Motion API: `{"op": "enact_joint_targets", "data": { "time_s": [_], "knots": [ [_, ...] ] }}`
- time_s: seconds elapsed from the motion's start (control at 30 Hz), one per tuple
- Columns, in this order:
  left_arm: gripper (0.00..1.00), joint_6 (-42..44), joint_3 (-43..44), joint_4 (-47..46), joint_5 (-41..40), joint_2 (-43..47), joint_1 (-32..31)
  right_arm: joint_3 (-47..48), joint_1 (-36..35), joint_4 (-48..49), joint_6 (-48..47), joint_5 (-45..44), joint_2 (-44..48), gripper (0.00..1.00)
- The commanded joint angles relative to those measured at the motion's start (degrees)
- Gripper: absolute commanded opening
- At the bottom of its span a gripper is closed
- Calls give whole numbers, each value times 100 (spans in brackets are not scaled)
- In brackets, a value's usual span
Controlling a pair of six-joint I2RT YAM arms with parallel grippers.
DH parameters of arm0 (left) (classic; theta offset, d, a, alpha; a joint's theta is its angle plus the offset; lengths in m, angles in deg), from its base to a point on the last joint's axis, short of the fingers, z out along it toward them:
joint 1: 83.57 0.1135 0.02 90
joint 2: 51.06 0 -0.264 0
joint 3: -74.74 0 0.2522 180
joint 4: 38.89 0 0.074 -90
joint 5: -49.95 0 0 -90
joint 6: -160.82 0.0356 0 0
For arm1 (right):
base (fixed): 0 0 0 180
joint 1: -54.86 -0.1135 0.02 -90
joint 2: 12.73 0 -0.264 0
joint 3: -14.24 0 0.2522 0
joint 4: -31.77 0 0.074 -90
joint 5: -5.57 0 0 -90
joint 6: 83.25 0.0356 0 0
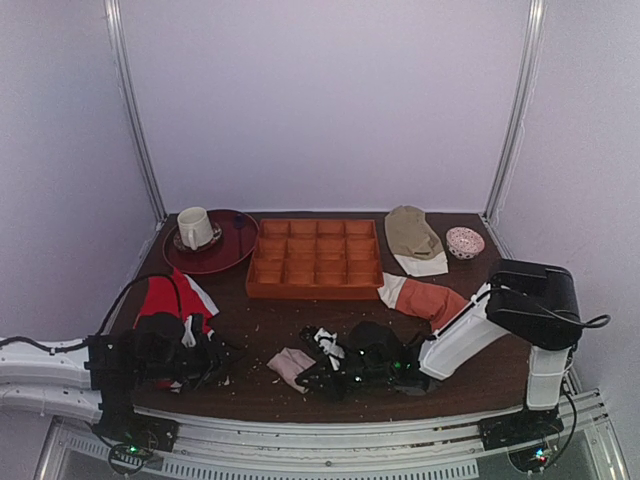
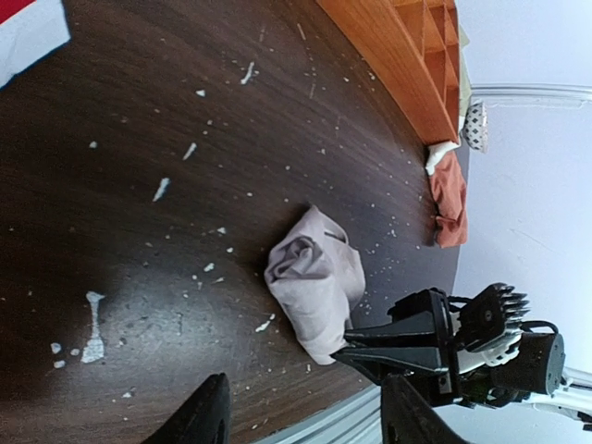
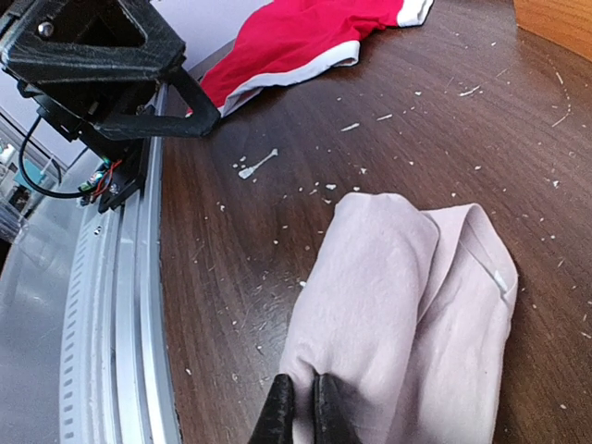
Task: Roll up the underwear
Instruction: Roll the underwear at the center of the board.
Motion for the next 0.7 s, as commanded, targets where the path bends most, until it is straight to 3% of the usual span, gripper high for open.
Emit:
{"op": "enact_joint_targets", "data": {
  "time_s": [0.0, 0.27, 0.53, 0.67],
  "knots": [
    [57, -109, -86, 272, -242, 61, 31, -110, 124, 176, 813, 777, -411, 0],
    [57, -190, -80, 86, -344, -69, 26, -355, 319, 1928, 2254, 1073, -1164, 0],
    [57, -242, -58, -32, -500, -113, -9, -508, 389, 2630, 3219, 881, -1522, 0],
    [57, -236, -54, -224, -456, -284, -33, -352, 386, 2346, 3333, 1091, -1639, 0]
  ]
}}
